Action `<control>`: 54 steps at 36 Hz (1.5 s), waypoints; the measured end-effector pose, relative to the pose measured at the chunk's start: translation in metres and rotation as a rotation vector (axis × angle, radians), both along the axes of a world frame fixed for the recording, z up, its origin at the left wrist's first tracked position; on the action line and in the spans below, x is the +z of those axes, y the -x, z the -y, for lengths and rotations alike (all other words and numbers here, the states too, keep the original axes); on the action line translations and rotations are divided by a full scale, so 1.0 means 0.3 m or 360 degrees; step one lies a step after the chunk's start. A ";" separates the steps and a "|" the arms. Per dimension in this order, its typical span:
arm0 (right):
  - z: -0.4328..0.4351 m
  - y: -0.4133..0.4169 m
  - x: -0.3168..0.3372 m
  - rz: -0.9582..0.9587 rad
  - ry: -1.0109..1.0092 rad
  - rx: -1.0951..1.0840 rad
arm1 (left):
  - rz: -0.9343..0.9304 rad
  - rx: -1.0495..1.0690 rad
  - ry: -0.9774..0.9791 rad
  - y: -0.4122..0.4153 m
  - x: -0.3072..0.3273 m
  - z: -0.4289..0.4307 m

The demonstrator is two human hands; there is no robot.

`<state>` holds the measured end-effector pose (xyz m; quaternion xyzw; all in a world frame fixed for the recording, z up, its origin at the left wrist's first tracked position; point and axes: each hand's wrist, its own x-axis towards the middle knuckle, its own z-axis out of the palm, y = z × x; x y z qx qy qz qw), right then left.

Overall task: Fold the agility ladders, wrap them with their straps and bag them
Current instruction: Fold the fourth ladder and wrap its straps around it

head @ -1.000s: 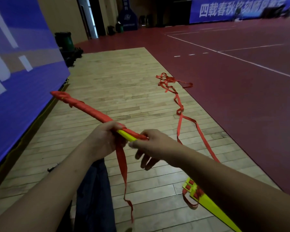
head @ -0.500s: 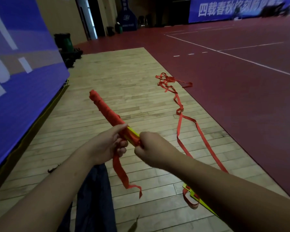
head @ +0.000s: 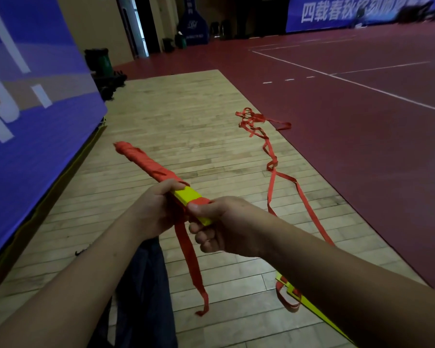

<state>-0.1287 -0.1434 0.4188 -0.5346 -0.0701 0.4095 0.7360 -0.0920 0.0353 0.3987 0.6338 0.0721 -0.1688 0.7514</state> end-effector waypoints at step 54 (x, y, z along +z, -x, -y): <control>0.148 -0.177 0.005 -0.0111 -0.0774 -0.0722 | 0.0032 -0.1325 -0.0302 0.135 -0.051 0.219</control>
